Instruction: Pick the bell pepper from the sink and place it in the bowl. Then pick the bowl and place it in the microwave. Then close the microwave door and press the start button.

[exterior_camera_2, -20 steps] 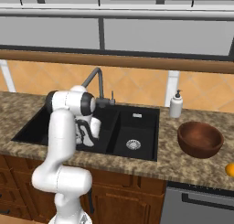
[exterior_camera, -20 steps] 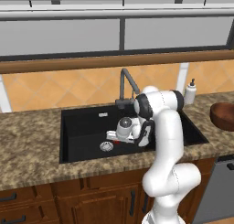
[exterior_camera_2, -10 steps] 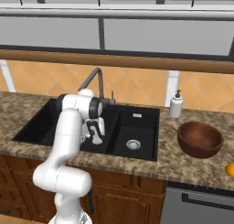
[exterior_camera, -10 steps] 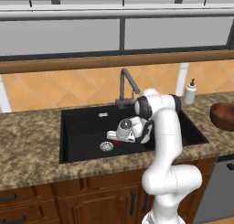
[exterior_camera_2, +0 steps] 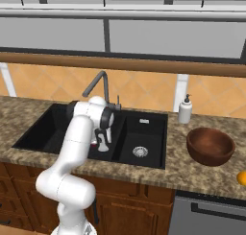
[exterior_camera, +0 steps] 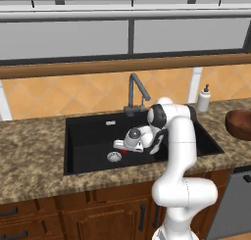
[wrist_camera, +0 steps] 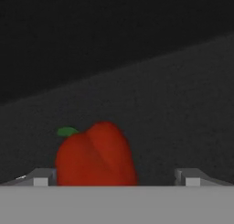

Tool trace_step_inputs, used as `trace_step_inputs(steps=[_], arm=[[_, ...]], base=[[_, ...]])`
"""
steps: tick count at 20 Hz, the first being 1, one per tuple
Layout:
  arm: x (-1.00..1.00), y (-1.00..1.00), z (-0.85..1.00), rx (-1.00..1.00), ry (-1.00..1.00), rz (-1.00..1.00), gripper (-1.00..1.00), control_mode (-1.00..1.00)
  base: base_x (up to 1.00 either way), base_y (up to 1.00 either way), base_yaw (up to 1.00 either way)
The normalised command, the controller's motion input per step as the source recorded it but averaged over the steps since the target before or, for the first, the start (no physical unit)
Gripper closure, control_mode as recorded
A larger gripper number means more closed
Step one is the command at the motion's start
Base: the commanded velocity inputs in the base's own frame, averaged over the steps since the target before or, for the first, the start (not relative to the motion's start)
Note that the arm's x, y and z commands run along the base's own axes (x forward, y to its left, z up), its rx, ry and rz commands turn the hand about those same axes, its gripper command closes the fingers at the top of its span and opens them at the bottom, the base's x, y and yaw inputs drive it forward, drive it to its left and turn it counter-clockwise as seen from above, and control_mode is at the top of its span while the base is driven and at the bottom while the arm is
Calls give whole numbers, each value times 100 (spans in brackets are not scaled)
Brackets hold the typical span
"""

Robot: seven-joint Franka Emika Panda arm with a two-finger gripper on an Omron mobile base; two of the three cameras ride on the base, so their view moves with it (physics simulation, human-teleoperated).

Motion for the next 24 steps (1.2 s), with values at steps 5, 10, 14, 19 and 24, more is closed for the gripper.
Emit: trace_step_inputs(steps=[5, 10, 14, 19, 24], arm=[[4, 6, -13, 0, 0, 0, -100, -100], [2, 3, -23, 0, 0, 0, -100, -100], [7, 6, -30, 0, 0, 0, 100, -100], [3, 6, -5, 0, -1, 0, 100, -100], [-50, 0, 57, 0, -8, 0, 100, -100]], base=[[0, 0, 0], [0, 0, 0], [0, 0, 0], [0, 0, 0], [0, 0, 0]])
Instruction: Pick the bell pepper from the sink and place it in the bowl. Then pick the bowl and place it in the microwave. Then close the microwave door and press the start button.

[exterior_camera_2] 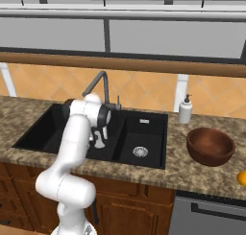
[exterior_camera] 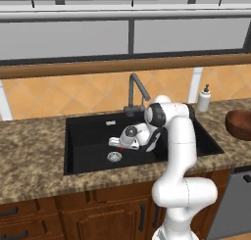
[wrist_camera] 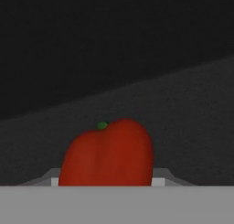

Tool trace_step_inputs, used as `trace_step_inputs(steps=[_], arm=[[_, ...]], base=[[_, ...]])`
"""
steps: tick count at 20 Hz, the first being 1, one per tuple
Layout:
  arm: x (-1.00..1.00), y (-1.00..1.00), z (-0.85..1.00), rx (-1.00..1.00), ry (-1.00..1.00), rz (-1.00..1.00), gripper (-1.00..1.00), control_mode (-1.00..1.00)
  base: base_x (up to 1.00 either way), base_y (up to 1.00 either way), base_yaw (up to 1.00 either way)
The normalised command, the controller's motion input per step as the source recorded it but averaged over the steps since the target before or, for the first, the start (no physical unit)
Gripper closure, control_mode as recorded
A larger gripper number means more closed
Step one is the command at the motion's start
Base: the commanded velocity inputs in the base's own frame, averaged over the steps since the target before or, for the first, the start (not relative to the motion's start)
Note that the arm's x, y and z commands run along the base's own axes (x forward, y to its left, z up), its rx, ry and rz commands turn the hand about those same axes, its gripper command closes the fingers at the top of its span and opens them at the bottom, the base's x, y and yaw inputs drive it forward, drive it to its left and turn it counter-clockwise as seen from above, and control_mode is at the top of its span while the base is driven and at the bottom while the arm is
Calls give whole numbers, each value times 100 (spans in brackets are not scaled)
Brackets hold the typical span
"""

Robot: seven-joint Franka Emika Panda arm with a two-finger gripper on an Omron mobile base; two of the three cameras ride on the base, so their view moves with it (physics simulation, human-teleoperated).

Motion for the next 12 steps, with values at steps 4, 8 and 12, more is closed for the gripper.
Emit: trace_step_inputs(steps=[4, 8, 12], arm=[[-82, 1, 100, 0, -1, 0, 100, -100], [-85, 16, 71, 0, 0, -1, 100, -100], [-55, 52, 89, 0, -4, -6, 100, -100]], base=[[0, 0, 0], [0, 0, 0], [0, 0, 0]])
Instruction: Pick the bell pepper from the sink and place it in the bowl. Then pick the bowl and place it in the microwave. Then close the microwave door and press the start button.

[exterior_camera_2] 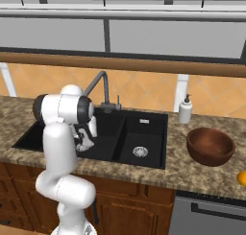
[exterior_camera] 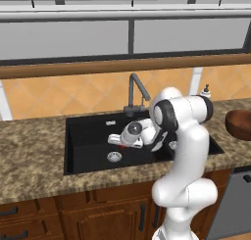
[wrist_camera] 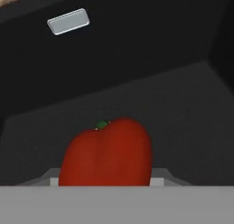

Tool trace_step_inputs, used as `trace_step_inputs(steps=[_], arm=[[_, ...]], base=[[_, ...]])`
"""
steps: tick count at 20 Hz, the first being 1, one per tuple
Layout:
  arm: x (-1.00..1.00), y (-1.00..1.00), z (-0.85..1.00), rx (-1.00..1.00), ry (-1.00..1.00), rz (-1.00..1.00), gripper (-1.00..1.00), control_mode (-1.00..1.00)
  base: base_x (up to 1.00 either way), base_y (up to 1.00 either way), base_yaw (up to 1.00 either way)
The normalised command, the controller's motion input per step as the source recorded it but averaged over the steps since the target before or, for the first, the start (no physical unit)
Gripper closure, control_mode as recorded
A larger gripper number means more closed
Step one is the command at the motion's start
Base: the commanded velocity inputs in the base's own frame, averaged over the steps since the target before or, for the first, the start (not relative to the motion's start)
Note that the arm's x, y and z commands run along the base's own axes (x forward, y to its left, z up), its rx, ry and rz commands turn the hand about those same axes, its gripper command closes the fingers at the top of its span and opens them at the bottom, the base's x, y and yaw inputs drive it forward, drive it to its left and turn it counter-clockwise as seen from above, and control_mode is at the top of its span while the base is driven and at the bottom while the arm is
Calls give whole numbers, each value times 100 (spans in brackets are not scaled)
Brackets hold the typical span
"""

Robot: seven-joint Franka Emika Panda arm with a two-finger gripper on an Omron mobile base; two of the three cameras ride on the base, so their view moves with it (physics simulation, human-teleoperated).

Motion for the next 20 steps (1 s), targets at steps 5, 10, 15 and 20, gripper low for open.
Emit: trace_step_inputs(steps=[5, 10, 15, 20], arm=[[-41, 43, 100, 0, -1, -5, 100, -100], [-60, 4, 100, 0, 0, -8, 100, -100], [-46, -14, 100, 0, 0, -9, 100, -100], [-29, -29, 100, 0, 0, -8, 100, -100]], base=[[0, 0, 0], [0, 0, 0], [0, 0, 0], [0, 0, 0]])
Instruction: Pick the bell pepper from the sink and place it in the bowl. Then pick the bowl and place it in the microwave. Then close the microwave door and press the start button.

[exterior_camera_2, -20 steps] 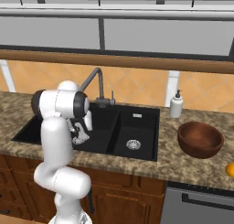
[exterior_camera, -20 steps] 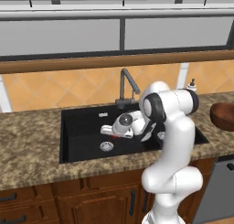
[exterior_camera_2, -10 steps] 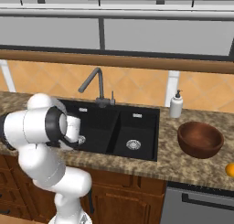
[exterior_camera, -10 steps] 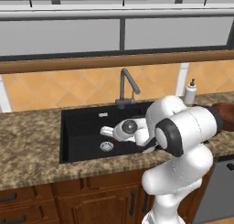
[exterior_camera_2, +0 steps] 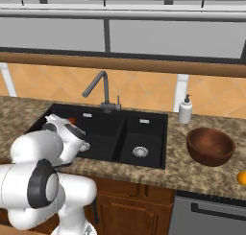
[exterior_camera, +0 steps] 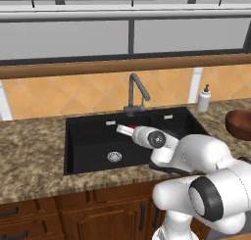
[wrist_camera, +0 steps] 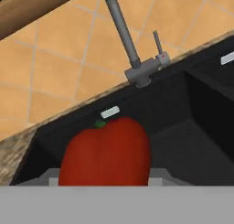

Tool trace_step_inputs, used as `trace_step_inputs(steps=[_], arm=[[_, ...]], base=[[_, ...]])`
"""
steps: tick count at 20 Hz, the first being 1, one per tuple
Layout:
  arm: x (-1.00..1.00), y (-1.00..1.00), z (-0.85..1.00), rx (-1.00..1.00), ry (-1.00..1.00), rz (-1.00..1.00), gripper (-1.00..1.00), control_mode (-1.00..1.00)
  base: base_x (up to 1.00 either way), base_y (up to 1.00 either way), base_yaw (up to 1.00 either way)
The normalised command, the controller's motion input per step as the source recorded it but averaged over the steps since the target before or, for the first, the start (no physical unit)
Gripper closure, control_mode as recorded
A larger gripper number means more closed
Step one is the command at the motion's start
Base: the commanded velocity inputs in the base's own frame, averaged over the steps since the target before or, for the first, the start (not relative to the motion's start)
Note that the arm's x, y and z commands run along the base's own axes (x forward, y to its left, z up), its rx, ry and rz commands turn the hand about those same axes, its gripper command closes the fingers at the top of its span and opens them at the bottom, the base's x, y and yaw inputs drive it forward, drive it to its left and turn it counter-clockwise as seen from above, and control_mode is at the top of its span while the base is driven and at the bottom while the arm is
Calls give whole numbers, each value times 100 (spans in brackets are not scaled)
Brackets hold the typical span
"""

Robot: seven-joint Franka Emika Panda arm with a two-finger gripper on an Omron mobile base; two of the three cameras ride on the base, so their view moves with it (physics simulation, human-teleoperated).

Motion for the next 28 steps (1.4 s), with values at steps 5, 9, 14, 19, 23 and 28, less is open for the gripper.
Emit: trace_step_inputs(steps=[5, 9, 14, 19, 23, 28], arm=[[-47, -17, 100, 0, 2, -7, 100, -100], [-78, -14, 91, 0, 19, -1, 100, -100], [-92, -8, 69, -2, 36, 0, 100, -100], [-92, -13, 7, -2, 47, 0, 100, -100], [-78, -71, 6, 0, 28, 0, 100, -100], [-34, -100, 40, 0, 4, 0, 100, -100]], base=[[0, 0, 0], [0, 0, 0], [0, 0, 0], [0, 0, 0], [0, 0, 0], [0, 0, 0]])
